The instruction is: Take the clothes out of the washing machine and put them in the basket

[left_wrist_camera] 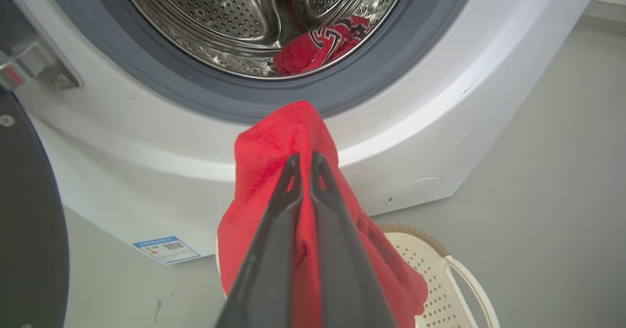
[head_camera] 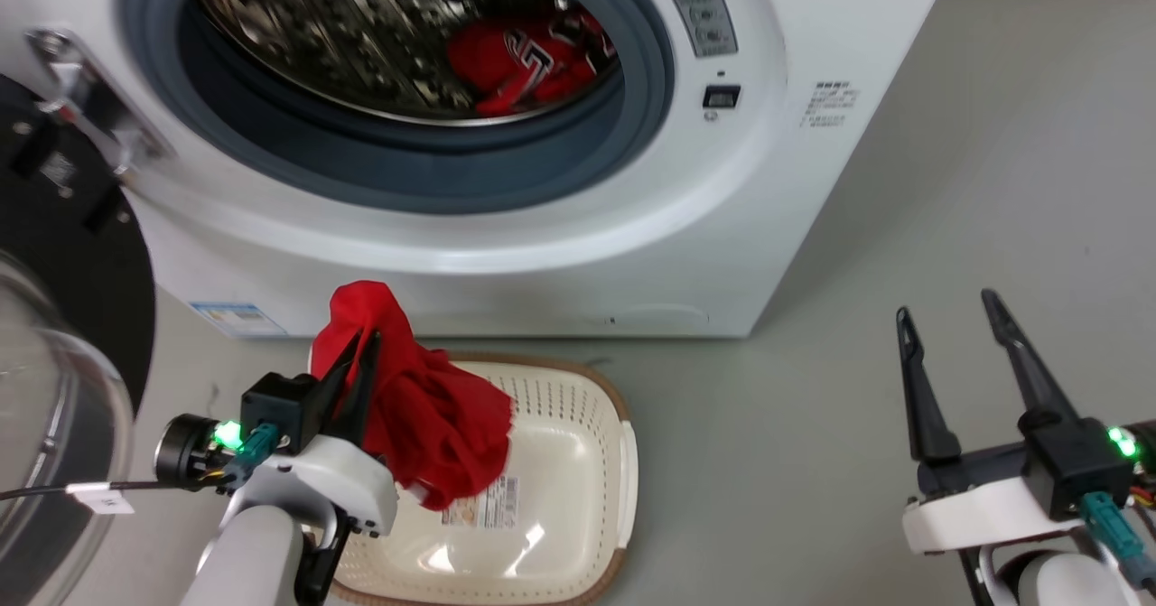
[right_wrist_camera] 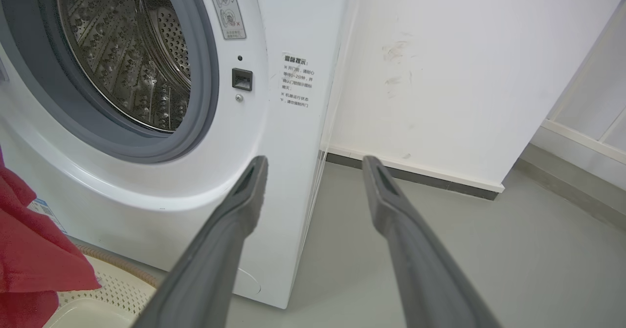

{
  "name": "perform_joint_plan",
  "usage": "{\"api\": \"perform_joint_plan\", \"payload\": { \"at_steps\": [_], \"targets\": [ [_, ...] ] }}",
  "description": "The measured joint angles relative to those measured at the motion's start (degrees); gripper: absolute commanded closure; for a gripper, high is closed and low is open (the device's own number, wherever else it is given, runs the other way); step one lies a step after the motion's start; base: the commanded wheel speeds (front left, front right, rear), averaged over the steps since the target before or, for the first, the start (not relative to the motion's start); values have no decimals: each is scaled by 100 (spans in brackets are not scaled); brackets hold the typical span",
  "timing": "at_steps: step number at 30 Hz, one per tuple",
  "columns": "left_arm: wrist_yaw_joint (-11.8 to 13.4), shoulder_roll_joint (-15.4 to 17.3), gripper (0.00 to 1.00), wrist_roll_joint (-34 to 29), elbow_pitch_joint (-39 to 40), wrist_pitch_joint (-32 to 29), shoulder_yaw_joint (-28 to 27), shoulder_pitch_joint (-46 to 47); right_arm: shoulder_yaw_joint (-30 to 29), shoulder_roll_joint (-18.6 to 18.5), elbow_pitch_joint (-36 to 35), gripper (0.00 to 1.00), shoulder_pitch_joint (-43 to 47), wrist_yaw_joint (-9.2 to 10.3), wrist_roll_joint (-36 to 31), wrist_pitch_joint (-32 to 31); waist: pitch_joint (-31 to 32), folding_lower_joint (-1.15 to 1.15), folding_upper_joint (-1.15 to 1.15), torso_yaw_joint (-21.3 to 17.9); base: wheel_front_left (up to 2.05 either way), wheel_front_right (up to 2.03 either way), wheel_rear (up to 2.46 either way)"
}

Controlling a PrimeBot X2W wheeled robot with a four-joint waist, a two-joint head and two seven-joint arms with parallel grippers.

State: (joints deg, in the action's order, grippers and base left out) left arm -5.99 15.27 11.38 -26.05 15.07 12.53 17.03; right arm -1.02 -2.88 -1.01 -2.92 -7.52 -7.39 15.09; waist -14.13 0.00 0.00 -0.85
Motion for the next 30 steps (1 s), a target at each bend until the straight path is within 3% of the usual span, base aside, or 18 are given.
{"api": "perform_joint_plan", "payload": {
  "at_steps": [9,20,30],
  "targets": [
    [-22,-238,100,-267,-1117,0,-56,783,-185,-1,-322,0,-123,0,-290,0,-992,1,0,-129,0,0,0],
    [-57,-302,100,-624,-2616,0,147,1847,-323,-2,-714,0,-296,0,-381,0,-2361,2,0,-270,0,0,0],
    [55,-483,100,-489,-3680,0,1,2385,-354,-2,-837,0,-410,0,-386,0,-3009,1,0,-324,0,0,0]
  ]
}}
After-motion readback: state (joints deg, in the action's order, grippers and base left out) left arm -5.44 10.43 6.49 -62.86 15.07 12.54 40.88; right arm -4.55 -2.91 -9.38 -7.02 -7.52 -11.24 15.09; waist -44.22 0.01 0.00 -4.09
